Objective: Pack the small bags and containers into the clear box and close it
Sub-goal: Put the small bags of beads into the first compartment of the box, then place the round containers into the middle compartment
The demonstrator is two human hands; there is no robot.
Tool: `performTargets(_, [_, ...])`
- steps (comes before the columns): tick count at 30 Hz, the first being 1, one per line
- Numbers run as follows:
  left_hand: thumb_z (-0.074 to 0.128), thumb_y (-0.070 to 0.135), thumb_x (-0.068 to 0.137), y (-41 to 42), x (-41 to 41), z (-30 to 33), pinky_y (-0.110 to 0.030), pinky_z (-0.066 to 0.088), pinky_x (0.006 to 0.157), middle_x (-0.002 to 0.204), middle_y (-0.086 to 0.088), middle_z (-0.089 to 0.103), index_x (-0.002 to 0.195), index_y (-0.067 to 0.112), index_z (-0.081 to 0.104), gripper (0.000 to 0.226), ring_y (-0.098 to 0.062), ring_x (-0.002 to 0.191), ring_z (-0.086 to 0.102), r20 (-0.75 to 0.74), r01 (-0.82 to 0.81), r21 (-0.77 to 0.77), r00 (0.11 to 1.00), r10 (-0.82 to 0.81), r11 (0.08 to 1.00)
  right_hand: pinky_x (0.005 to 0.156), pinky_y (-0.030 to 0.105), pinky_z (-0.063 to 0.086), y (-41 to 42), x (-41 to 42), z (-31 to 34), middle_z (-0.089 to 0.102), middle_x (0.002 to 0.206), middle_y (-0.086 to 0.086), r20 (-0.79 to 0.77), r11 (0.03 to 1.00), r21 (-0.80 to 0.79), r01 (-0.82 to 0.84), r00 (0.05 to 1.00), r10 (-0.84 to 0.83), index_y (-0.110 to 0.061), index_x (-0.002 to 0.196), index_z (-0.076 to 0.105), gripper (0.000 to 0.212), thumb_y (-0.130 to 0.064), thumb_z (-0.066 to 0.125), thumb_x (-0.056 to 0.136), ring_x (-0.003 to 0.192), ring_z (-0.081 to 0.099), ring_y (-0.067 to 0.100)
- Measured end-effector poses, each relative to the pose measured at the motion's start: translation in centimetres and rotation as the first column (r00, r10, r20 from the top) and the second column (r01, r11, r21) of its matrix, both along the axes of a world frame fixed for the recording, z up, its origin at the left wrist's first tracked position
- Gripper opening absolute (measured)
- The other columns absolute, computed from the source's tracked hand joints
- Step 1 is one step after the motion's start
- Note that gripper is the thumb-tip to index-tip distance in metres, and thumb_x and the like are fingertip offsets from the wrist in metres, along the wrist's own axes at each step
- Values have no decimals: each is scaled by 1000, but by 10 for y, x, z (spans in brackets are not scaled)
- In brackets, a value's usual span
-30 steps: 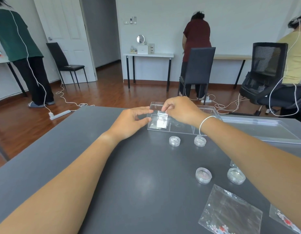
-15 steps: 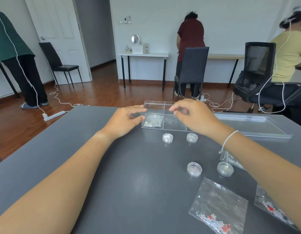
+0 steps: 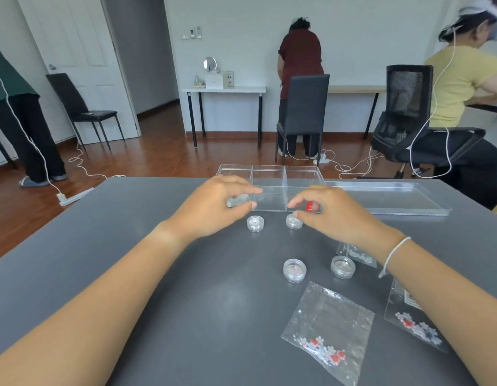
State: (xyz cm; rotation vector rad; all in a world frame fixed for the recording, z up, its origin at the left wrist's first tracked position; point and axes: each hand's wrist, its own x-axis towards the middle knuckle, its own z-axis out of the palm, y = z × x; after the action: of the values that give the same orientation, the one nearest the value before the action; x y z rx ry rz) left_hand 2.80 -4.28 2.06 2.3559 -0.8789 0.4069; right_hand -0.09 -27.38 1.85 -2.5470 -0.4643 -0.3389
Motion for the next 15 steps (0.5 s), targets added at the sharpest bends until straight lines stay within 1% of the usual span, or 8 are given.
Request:
performTargets(2, [63, 26, 83, -3, -3, -1, -5, 36, 78, 98, 14, 63, 107, 27, 67, 24, 14, 84, 49, -32, 33, 38, 999, -32, 999, 70, 24, 36, -2, 0, -2, 51, 81, -24, -28, 1000, -9, 5, 1000, -5, -28, 92, 67, 12, -28, 63, 81, 70, 47, 0])
performTargets(3, [63, 27, 82, -3, -5, -1, -6, 37, 77, 95, 16, 63, 106, 28, 68, 24, 13, 83, 50, -50, 39, 48, 998, -36, 998, 69, 23, 35, -2, 0, -3, 49, 79, -26, -39, 1000, -16, 7, 999, -8, -28, 92, 67, 13, -31, 63, 80, 71, 46, -3])
performTargets(4, [64, 29, 82, -3, -6, -1, -10, 41, 78, 95, 17, 63, 105, 30, 68, 23, 8, 82, 53, -75, 39, 53, 997, -35, 998, 66, 22, 34, -3, 0, -5, 48, 77, -26, -48, 1000, -25, 8, 999, -9, -28, 91, 66, 13, -34, 63, 80, 71, 45, -6])
performTargets(7, [64, 39, 78, -2, -7, -2, -32, 49, 80, 96, 17, 65, 100, 33, 69, 23, -8, 83, 56, -152, 28, 109, 988, -12, 994, 58, 13, 31, -3, 0, -7, 49, 72, -26, -73, 999, -34, 15, 997, -18, -30, 82, 65, 7, -36, 65, 77, 70, 44, -11])
performTargets(9, [65, 43, 76, -2, -7, -3, -39, 49, 82, 98, 16, 66, 97, 34, 70, 23, -14, 89, 58, -207, 35, 151, 978, -3, 988, 55, 11, 28, -2, -1, -9, 51, 71, -26, -91, 999, -39, 26, 995, -29, -34, 77, 61, 6, -33, 66, 75, 69, 44, -10])
performTargets(11, [66, 41, 75, -3, -6, -5, -41, 49, 83, 98, 14, 66, 97, 37, 69, 22, -16, 91, 58, -243, 43, 182, 970, 3, 982, 54, 14, 29, -1, 0, -10, 58, 77, -22, -103, 999, -37, 27, 994, -31, -36, 76, 58, 10, -32, 67, 74, 66, 45, -7])
performTargets(13, [68, 39, 75, -3, -6, -5, -40, 49, 82, 96, 13, 65, 97, 41, 67, 22, -15, 86, 57, -259, 34, 197, 966, 19, 980, 53, 16, 30, 0, 0, -10, 63, 85, -19, -110, 999, -29, 29, 993, -32, -37, 74, 56, 13, -32, 67, 74, 61, 46, -5])
performTargets(15, [68, 37, 75, -3, -5, -6, -38, 50, 79, 95, 12, 65, 95, 42, 67, 21, -12, 78, 55, -261, 29, 192, 965, 22, 981, 53, 17, 30, 0, 1, -11, 65, 89, -17, -112, 999, -25, 25, 993, -27, -39, 71, 53, 16, -31, 67, 73, 56, 47, -9])
